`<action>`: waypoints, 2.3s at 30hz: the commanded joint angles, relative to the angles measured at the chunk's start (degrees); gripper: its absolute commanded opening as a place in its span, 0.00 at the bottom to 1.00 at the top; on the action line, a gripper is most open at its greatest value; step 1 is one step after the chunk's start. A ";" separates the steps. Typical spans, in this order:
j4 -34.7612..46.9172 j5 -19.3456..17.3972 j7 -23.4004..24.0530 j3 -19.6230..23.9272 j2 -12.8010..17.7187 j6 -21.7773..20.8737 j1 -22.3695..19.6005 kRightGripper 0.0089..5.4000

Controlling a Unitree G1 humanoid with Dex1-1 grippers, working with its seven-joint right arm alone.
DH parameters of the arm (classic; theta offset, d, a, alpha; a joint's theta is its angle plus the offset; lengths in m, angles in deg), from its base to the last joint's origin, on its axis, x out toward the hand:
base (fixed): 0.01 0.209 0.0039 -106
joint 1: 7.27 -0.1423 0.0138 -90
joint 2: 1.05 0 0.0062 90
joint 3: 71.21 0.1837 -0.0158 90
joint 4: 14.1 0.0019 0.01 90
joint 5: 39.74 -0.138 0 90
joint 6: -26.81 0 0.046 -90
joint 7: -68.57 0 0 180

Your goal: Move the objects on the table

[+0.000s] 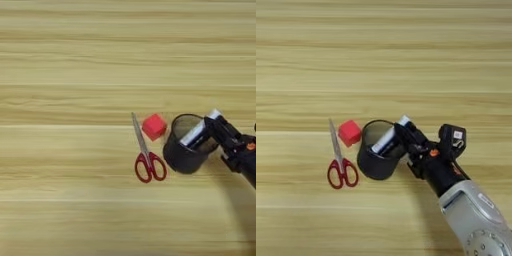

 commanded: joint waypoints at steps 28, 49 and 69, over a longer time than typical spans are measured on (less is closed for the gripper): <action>4.95 -0.57 0.90 2.05 1.66 -1.62 -1.10 0.19; 8.92 -4.16 1.94 3.76 2.35 -1.29 -0.68 0.19; 11.49 -9.27 4.04 6.93 5.08 -1.56 -1.59 0.19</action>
